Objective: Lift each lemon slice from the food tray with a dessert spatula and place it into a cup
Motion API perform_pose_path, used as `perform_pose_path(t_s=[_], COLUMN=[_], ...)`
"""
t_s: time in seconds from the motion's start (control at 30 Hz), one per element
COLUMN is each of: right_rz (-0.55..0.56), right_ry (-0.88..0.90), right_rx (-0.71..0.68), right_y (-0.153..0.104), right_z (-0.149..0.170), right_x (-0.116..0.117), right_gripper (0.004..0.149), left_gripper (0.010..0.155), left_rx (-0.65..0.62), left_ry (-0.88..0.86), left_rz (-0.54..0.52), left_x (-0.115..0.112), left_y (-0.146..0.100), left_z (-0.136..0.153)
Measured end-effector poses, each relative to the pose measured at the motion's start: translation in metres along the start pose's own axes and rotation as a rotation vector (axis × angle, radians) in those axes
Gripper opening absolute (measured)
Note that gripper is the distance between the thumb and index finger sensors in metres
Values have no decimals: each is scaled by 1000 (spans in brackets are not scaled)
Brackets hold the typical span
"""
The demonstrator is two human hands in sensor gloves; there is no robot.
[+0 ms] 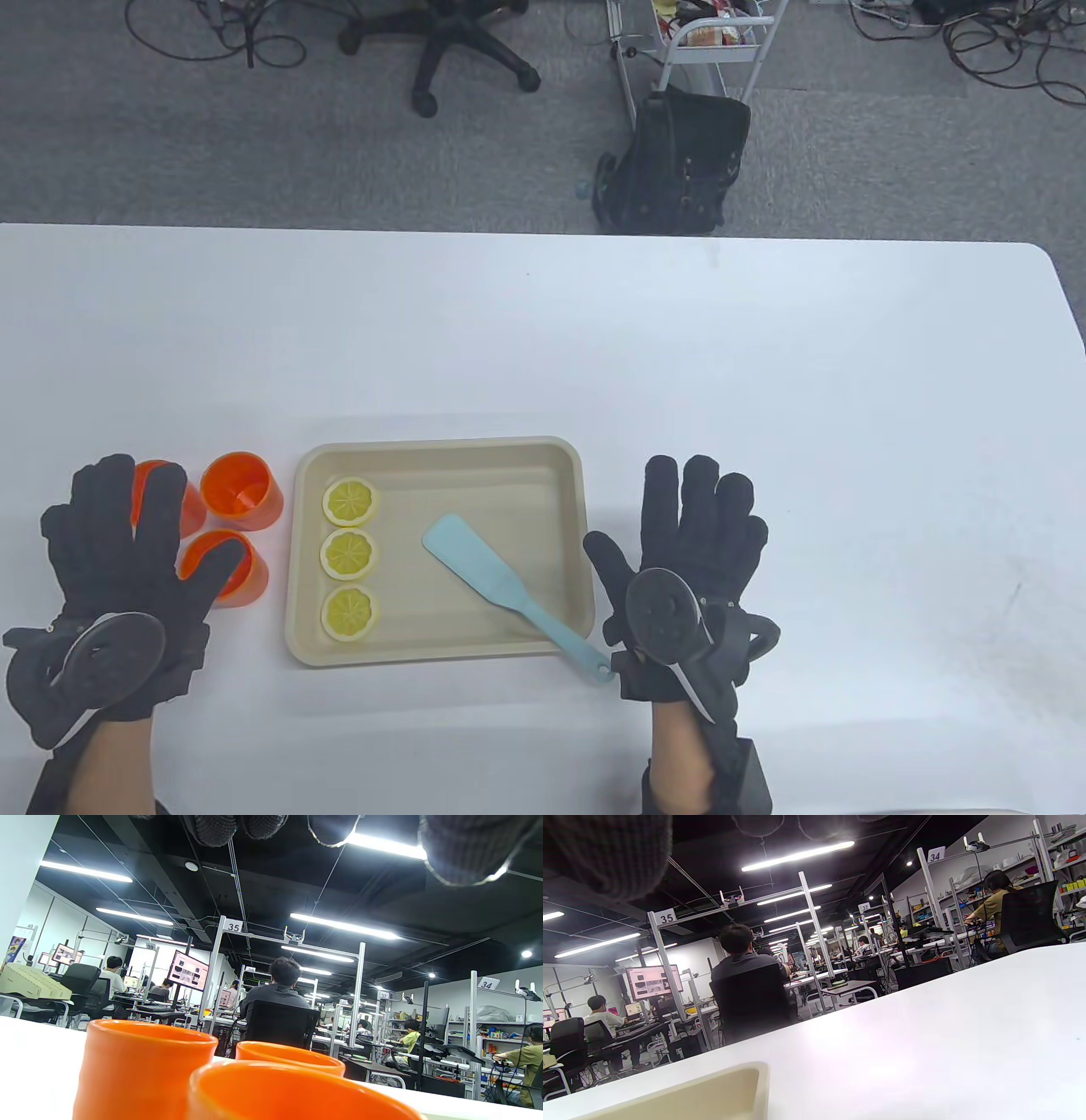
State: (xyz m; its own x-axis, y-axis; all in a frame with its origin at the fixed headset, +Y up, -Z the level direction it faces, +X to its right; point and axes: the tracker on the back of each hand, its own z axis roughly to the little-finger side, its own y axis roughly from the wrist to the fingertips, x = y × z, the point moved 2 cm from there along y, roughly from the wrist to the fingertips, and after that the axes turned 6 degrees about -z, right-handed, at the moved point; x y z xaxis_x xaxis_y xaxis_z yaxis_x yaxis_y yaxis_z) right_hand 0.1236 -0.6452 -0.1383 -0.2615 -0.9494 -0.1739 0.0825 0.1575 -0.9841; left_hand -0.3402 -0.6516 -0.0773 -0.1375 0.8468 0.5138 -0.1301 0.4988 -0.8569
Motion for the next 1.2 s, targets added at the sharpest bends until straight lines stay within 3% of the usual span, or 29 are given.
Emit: perform_pose_path(t_s=[0.37,0.53,0.63,0.87,1.2], right_rz=[1,-8,-16,-42,-57], right_ry=[-28,-38,-30,-34,-24], right_rx=[-39,-53,-54,-57,-57], right_y=[-5,-5,-4,-3,-3], right_z=[-8,-12,-12,-12,-11], right_x=[1,3,4,6,7], right_gripper=[92,92,92,91,90], left_gripper=[90,90,91,111,115], left_rx=[16,32,38,-1,3], left_ry=[5,-4,-6,43,69], left_rz=[-13,32,175,494,657], left_x=[6,2,-7,-33,-55], left_y=[-1,0,3,1,-3], left_z=[4,6,7,9,12])
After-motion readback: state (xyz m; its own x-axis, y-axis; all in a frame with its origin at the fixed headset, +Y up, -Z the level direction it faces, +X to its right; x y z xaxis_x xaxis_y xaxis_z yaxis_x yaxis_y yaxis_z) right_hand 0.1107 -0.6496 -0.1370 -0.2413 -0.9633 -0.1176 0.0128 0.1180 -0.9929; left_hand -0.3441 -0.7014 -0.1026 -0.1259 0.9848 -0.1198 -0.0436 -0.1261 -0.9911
